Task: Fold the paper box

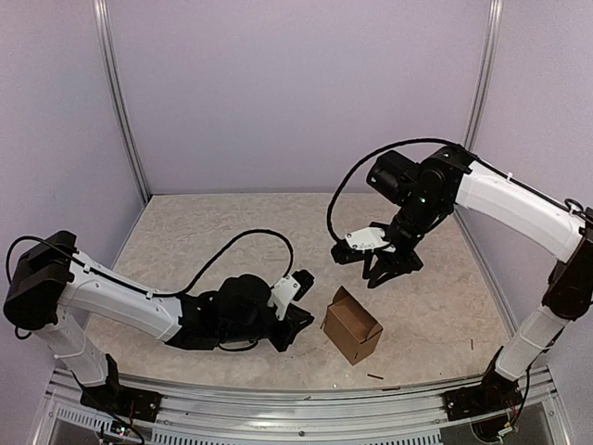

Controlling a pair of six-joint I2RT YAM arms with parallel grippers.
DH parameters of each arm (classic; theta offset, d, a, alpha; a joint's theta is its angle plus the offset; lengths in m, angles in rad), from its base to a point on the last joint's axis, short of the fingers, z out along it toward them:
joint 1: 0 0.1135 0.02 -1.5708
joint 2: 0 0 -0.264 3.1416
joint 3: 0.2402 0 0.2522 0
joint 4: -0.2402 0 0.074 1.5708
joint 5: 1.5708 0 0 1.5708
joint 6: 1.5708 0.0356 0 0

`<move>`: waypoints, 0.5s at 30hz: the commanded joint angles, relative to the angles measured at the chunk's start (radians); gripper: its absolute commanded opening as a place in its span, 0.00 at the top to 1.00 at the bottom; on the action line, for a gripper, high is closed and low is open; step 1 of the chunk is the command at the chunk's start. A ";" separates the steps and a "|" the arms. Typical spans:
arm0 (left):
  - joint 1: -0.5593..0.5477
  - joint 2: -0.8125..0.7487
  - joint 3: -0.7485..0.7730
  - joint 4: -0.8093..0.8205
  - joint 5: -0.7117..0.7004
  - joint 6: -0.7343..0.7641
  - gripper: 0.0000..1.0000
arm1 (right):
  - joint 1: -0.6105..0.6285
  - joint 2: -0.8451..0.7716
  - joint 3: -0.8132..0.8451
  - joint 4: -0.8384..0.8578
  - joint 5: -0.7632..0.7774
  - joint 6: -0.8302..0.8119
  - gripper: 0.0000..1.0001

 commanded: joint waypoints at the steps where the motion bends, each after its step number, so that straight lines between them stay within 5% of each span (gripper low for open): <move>1: -0.019 0.054 0.021 0.089 -0.018 0.035 0.91 | -0.052 0.004 -0.040 0.038 -0.158 0.029 0.78; 8: -0.053 0.076 0.021 0.187 -0.057 0.135 1.00 | -0.174 0.011 -0.111 0.099 -0.388 0.069 0.75; 15: -0.074 0.136 0.086 0.218 -0.050 0.263 1.00 | -0.186 -0.028 -0.249 0.233 -0.423 0.114 0.78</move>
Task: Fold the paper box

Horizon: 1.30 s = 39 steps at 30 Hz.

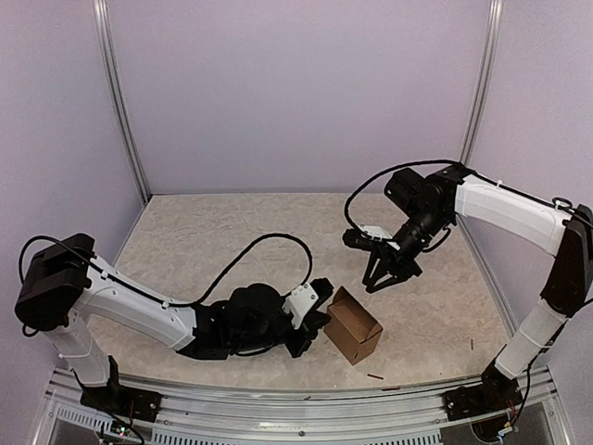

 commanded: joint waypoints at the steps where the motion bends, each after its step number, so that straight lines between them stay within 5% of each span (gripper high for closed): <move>1: -0.010 0.056 0.064 0.046 -0.006 0.110 1.00 | -0.002 -0.034 -0.065 0.098 -0.070 0.048 0.78; 39: 0.006 0.174 0.177 -0.027 0.019 0.141 1.00 | -0.004 -0.031 -0.155 0.173 -0.175 0.077 0.74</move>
